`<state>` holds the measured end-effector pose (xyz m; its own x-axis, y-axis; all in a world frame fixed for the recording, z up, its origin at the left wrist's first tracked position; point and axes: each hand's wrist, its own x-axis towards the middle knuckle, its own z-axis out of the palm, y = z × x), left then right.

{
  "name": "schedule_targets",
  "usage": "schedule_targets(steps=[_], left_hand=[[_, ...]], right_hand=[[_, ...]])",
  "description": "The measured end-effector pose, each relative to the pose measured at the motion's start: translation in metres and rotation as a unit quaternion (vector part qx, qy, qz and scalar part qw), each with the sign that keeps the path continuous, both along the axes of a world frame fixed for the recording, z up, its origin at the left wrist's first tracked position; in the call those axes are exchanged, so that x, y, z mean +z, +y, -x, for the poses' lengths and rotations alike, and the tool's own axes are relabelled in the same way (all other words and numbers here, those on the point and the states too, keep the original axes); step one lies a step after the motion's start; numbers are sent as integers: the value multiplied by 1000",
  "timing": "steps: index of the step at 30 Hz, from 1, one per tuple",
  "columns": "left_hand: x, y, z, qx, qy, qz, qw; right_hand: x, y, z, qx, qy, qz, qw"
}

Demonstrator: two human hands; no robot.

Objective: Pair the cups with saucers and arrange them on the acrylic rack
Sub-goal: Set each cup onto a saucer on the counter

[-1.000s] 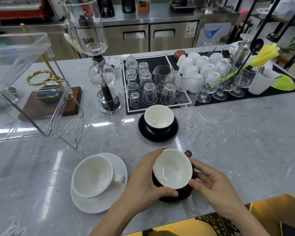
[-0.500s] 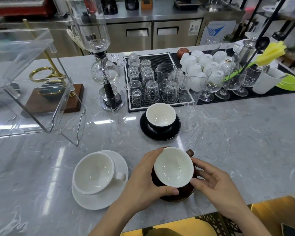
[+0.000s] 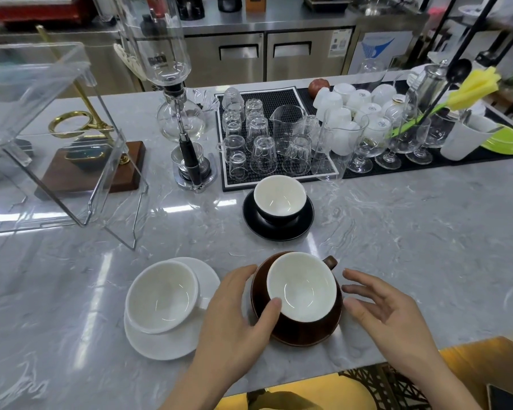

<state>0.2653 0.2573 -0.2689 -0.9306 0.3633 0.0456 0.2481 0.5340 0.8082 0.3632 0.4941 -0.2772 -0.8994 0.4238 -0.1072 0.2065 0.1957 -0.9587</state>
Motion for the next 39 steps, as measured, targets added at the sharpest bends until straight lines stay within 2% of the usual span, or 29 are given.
schedule_targets(steps=[3,8,20,32,39], left_hand=[[-6,2,-5,17,-39,0,999],[-8,7,-6,35,-103,-21,994],[0,11,-3,45,-199,-42,978],[9,13,-3,42,-184,-39,981],[42,9,3,55,-140,-105,983]], right_hand=[[-2,-1,1,-18,-45,-39,998],[-4,-7,7,-20,-88,-12,996],[-6,-14,14,-19,-89,76,993],[9,-16,16,-16,-45,47,998],[49,-15,31,-10,12,44,999]])
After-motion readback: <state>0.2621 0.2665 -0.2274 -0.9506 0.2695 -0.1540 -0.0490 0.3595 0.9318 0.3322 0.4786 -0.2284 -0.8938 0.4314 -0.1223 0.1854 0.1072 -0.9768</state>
